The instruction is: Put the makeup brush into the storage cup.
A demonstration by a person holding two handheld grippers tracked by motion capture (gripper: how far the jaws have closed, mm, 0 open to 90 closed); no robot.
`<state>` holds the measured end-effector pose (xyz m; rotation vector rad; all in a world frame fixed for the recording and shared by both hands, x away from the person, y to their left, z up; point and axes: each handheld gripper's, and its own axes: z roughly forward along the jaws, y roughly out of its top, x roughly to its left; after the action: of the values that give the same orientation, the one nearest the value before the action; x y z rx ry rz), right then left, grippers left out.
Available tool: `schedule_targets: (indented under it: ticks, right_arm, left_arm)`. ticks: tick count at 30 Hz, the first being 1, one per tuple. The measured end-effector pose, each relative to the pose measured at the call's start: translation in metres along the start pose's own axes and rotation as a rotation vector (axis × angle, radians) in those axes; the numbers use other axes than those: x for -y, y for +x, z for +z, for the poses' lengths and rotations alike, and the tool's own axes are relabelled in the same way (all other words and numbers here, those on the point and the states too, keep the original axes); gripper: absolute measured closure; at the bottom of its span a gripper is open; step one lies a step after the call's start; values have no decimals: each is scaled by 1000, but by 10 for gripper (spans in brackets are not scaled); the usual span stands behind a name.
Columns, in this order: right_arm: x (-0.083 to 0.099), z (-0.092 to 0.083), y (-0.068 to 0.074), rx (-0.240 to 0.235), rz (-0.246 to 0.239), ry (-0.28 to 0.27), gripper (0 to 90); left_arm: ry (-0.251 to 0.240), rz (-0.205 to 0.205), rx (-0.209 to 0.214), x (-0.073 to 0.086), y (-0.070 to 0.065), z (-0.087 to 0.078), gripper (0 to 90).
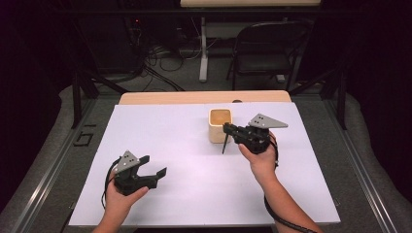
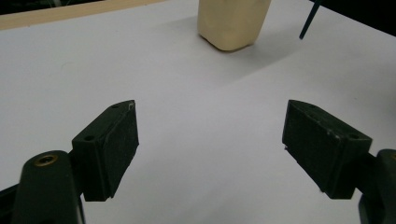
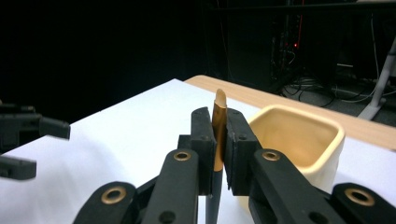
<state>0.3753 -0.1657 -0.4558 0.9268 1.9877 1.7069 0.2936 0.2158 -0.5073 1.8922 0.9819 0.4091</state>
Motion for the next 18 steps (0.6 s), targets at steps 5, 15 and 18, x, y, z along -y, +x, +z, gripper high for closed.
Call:
schedule_targets:
  ticks: [5, 15, 18]
  right_arm:
    - [-22, 4, -4, 3, -18, 2, 841]
    - [-64, 25, -9, 16, -68, -9, 841]
    - [-72, 33, -11, 26, -79, -2, 841]
  left_arm:
    - [11, 7, 1, 2, -2, 3, 188]
    - [16, 2, -2, 3, 0, 4, 188]
    - [20, 2, -4, 4, 0, 4, 188]
